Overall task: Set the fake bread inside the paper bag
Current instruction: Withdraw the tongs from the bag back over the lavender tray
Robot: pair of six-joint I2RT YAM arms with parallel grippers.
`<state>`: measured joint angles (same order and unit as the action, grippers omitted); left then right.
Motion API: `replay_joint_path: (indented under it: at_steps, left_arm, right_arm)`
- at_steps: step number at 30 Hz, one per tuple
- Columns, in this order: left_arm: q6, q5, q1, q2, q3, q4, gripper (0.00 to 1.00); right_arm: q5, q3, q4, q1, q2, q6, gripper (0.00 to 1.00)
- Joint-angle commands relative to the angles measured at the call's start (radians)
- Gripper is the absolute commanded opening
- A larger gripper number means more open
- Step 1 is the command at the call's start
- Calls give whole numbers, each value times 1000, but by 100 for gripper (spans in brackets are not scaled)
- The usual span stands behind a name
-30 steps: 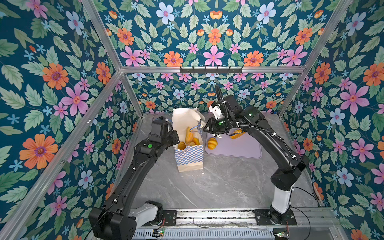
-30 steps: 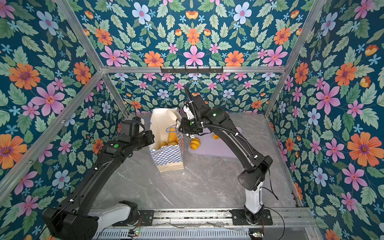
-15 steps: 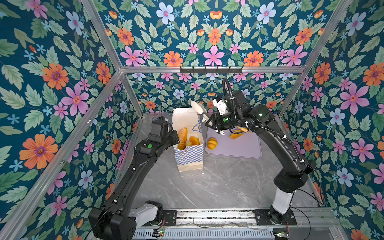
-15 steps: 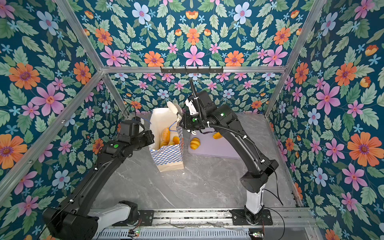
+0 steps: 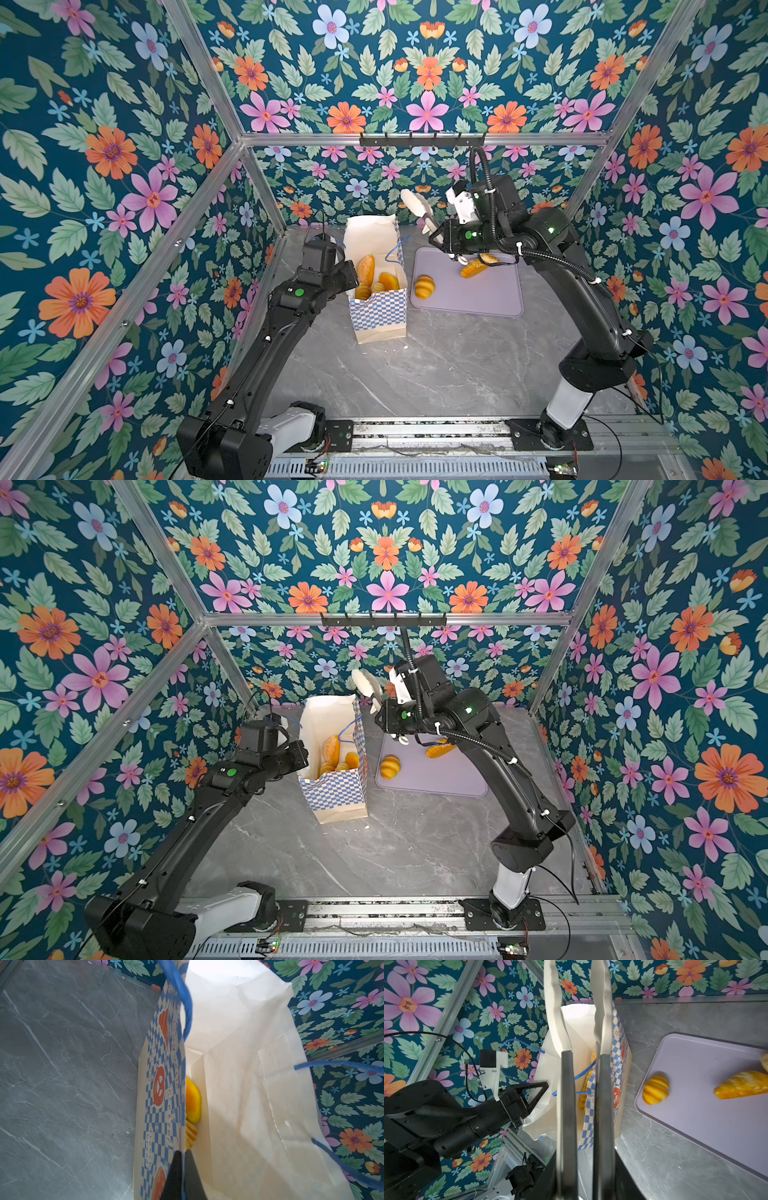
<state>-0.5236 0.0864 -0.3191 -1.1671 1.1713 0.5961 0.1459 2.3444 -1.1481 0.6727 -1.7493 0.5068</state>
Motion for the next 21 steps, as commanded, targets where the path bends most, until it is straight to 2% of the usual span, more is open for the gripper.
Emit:
replay_joint_path:
  at_steps: [1, 6, 21]
  left_arm:
    - [4, -7, 0, 2, 3, 2, 5]
    - [3, -7, 1, 0, 4, 2, 5]
    - [4, -4, 0, -12, 15, -1, 5]
  right_arm:
    - [-11, -41, 19, -30, 41, -13, 34]
    - [-5, -150, 48, -84, 138, -8, 34]
    - [59, -494, 129, -270, 303, -1, 34]
